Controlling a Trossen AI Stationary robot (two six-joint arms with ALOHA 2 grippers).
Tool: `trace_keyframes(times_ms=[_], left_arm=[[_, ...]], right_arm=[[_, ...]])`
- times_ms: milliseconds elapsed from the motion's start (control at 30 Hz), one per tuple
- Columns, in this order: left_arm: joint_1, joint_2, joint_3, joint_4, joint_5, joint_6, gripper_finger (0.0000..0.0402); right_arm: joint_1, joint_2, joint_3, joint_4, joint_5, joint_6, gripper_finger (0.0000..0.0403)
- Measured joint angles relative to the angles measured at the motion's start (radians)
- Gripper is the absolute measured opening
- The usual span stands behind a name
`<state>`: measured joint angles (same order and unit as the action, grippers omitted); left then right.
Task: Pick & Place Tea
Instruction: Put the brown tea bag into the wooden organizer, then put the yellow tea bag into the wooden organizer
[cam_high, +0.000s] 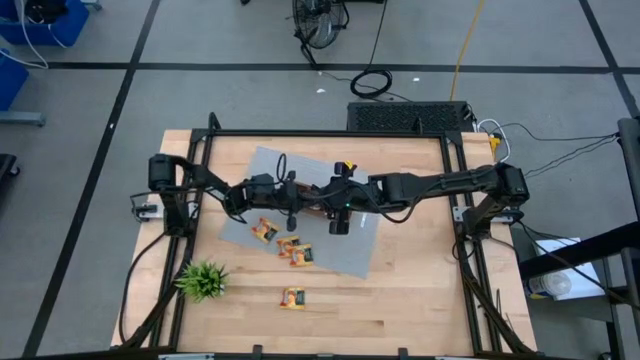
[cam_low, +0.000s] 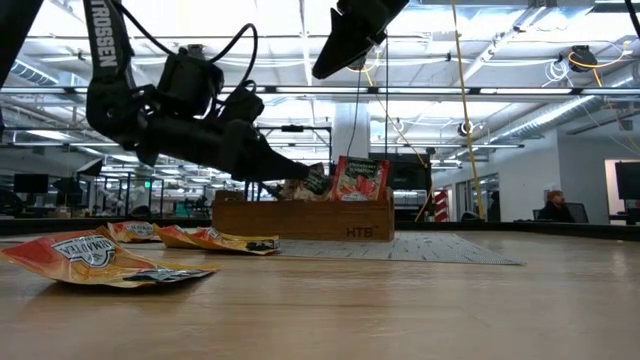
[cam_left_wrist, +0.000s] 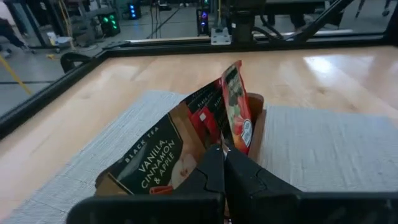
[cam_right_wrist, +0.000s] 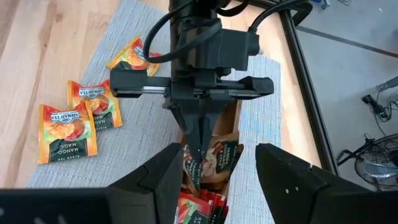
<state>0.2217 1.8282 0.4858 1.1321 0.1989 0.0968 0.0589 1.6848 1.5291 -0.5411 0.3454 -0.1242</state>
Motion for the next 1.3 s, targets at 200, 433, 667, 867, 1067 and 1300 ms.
trace_keyframes(times_ms=[200,433,667,867,1067,1300], left_arm=[[-0.025,-0.011,0.0,-0.023,-0.118,0.067,0.0003],[-0.037,-0.011,0.0,-0.054,-0.22,0.088,0.0006],[-0.039,-0.011,0.0,-0.057,-0.227,0.085,0.0017],[-0.041,-0.011,0.0,-0.057,-0.229,0.077,0.0063],[-0.058,-0.01,0.0,-0.065,-0.228,0.051,0.0151],[-0.107,-0.118,-0.001,-0.125,-0.229,0.039,0.0239]], right_arm=[[0.0,0.0,0.0,-0.001,-0.001,0.0,0.0185],[0.0,0.0,0.0,-0.001,-0.002,0.0,0.0185],[0.0,0.0,0.0,-0.001,-0.005,0.0,0.0185],[0.0,0.0,0.0,-0.001,-0.006,-0.002,0.0185],[0.0,0.0,0.0,-0.002,-0.006,-0.011,0.0185],[0.0,0.0,0.0,-0.009,-0.006,-0.006,0.0185]])
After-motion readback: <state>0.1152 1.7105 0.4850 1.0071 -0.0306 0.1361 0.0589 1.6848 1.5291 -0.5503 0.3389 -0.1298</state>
